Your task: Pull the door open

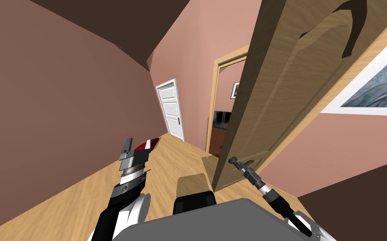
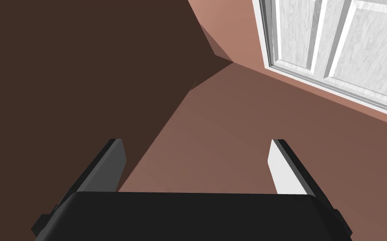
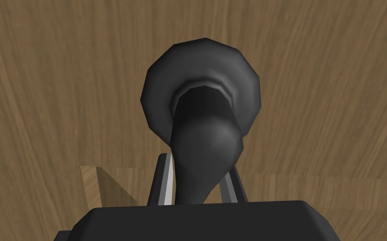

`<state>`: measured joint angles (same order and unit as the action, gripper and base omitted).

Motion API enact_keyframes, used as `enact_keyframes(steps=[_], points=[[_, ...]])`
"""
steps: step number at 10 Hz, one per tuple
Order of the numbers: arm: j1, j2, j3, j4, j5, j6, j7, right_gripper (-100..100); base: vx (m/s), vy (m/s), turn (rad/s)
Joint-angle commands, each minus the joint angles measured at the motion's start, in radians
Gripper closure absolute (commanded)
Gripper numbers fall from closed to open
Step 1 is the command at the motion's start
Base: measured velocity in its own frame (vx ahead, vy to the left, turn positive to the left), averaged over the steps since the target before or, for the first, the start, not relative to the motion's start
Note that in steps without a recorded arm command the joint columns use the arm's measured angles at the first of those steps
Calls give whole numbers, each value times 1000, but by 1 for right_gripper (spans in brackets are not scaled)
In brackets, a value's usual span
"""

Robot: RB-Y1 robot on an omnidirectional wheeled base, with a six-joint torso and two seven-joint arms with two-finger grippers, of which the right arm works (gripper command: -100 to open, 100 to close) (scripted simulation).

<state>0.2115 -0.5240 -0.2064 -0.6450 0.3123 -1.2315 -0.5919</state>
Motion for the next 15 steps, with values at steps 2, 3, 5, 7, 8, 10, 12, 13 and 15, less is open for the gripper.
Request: enact_keyframes(steps=[2,3,5,7,8,10,12,13,15], points=[[-1,-10,-8,21,4,-28,-1,100,-208,-82,159],[-1,-11,-9,25,5,-33,-2,100,-181,-76,125],[-6,-7,-6,40,12,-39,-2,100,-95,-28,86],[-6,-9,-10,47,15,-48,-3,100,-179,-70,149],[-7,-10,-14,53,18,-55,-3,100,-195,-63,152],[-8,-14,-21,66,24,-71,-5,100,-198,-101,177],[-9,-17,-27,78,31,-86,-6,100,-220,-84,177],[-9,-19,-31,84,33,-93,-6,100,-218,-79,163],[-10,-21,-36,94,38,-105,-7,100,-177,-84,135]])
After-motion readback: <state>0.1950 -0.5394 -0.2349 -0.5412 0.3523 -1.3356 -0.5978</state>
